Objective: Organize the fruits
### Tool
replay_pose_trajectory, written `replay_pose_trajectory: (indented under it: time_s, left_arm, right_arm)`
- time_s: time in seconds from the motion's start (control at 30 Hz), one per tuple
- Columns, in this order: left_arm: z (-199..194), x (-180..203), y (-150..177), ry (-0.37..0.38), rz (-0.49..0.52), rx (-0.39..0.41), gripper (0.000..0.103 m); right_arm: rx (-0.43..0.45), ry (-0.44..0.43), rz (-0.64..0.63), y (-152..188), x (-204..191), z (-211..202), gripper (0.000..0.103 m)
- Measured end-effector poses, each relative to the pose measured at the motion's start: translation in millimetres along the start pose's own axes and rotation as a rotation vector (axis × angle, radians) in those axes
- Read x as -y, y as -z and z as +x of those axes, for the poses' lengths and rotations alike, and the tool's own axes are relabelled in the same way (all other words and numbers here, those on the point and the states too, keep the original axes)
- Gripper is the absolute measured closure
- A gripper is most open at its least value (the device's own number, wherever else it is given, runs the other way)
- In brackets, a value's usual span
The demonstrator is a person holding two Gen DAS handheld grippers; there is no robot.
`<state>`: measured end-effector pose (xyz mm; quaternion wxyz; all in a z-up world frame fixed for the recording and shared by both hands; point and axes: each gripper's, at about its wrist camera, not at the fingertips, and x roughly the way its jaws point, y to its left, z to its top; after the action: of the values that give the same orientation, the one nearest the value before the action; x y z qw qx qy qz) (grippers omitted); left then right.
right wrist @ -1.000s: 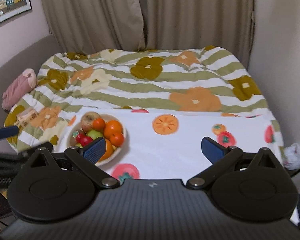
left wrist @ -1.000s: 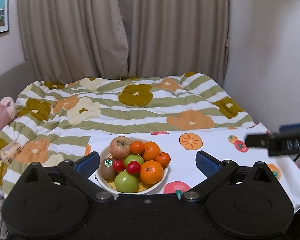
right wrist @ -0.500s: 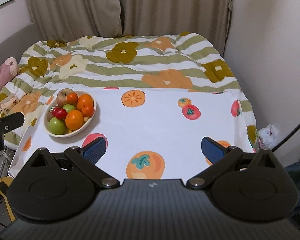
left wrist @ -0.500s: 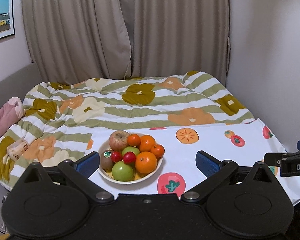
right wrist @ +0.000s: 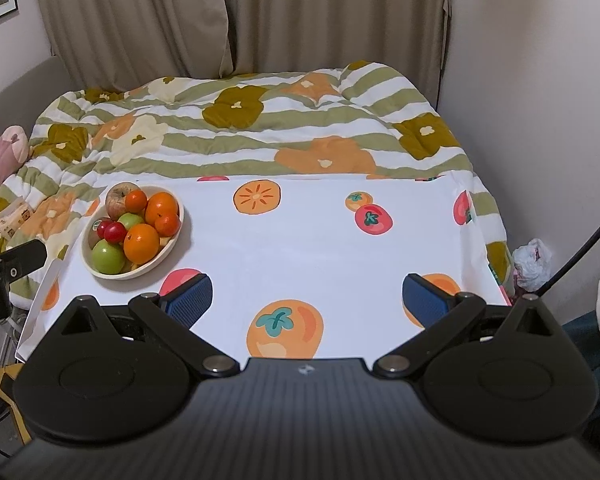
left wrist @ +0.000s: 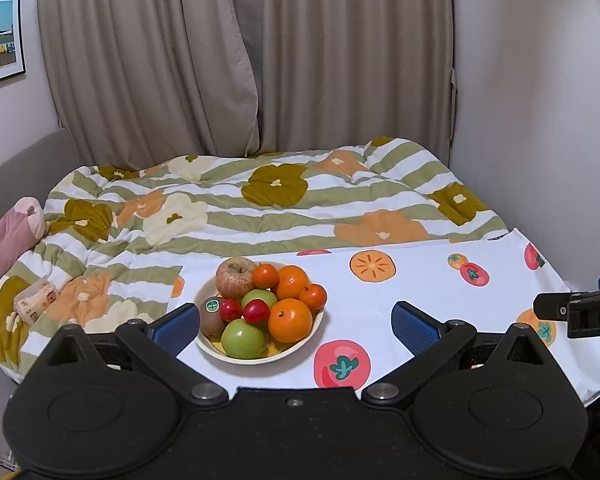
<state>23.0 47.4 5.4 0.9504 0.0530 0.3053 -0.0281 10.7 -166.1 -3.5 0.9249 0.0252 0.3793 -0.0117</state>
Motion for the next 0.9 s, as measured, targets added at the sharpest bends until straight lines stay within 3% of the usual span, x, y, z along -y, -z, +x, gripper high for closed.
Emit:
replay_pose_trajectory:
  time_s: [0.9]
  left_arm:
    - [-1.0,-10.1,-0.3,-0.002,0.003,0.007,0.0]
  right_arm:
    - [-0.002,0.003,0.003,0.5,-0.4,0.9,0.0]
